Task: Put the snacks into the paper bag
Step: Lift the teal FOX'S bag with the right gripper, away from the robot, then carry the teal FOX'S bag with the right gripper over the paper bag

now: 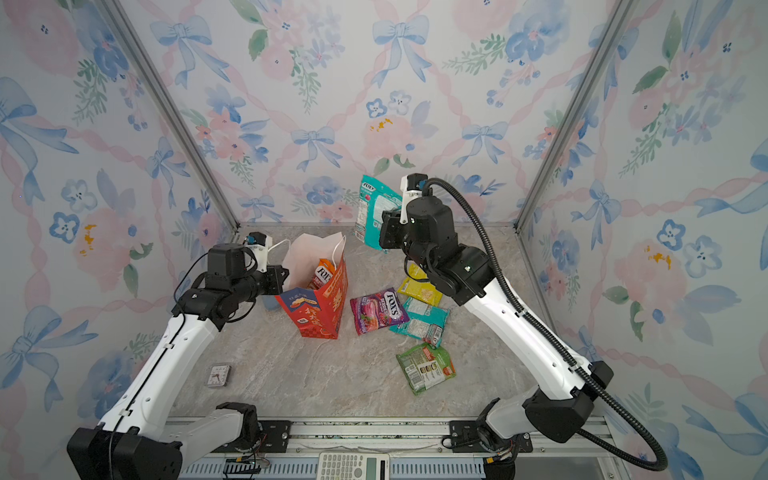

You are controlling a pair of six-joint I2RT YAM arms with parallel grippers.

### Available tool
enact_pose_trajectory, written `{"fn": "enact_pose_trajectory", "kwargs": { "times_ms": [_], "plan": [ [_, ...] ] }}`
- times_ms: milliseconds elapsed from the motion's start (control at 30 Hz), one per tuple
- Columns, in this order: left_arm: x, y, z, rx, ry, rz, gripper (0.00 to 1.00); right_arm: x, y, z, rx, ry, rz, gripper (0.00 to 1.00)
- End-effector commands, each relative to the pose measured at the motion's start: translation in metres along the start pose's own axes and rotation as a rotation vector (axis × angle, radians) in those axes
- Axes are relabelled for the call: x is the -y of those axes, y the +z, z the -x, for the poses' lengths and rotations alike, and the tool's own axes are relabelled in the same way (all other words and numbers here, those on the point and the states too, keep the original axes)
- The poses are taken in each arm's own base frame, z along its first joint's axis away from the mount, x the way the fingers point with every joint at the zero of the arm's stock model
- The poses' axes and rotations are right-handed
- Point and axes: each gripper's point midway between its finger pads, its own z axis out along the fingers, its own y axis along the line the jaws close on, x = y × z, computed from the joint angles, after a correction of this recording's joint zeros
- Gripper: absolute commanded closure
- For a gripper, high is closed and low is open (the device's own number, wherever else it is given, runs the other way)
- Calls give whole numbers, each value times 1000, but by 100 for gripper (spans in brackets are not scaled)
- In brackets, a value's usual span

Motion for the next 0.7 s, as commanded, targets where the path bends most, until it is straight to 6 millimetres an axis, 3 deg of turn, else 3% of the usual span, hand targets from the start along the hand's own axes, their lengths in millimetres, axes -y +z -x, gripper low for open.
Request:
{"fn": "enact_pose_trajectory", "kwargs": {
  "times_ms": [0, 300, 500, 667],
  "plan": [
    [5, -5, 5, 19, 25, -16, 100, -18, 0, 31, 86, -22, 47, 100],
    [5, -5, 5, 19, 24, -19, 100, -58, 14, 55, 133, -104, 99, 100],
    [4, -5, 5, 18, 27, -14, 100, -89, 35, 50, 113, -128, 153, 100],
    [5, -4, 5, 17, 26, -15, 100, -118, 47, 30, 69, -151, 201, 100]
  ]
}}
